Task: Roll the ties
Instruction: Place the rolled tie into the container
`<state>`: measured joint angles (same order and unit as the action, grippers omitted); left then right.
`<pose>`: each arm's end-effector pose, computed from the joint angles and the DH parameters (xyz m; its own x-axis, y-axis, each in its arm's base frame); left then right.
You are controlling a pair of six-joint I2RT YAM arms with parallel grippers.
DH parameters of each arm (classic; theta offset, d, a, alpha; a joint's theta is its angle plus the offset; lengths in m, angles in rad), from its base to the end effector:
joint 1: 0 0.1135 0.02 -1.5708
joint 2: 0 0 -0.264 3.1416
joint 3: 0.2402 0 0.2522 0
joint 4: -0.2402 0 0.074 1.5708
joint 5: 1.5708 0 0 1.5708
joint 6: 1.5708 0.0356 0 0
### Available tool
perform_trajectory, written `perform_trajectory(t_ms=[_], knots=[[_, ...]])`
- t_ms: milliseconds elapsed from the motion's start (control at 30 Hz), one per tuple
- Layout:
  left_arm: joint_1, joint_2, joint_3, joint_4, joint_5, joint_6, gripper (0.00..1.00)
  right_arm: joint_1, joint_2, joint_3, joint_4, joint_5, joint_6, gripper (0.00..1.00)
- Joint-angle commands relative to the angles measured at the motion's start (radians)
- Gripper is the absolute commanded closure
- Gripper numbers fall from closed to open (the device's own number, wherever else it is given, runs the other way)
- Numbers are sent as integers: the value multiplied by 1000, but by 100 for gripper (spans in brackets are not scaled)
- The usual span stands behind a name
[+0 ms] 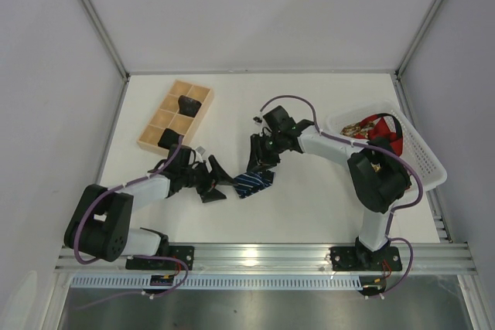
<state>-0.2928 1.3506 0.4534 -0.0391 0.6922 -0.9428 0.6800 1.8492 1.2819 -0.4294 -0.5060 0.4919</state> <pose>0.2061 -0.0859 0.1354 -0.9260 -0.3715 0.0677 -0.2806 0.5570 -0.7817 0.2912 0.2577 0.1980 -0.9319 -0.2223 -0.2865 -0.3568 0.7030 0.6152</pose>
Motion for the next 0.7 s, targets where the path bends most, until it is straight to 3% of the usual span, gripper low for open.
perform_trajectory(t_ms=[0, 367, 667], knots=[[-8, 4, -2, 15, 7, 2, 22, 29, -2, 48, -84, 119, -12, 63], [-23, 44, 31, -13, 4, 6, 22, 72, 53, 27, -80, 250, -49, 59], [-31, 119, 37, 28, 18, 1, 21, 69, 82, 19, -66, 261, -62, 58]])
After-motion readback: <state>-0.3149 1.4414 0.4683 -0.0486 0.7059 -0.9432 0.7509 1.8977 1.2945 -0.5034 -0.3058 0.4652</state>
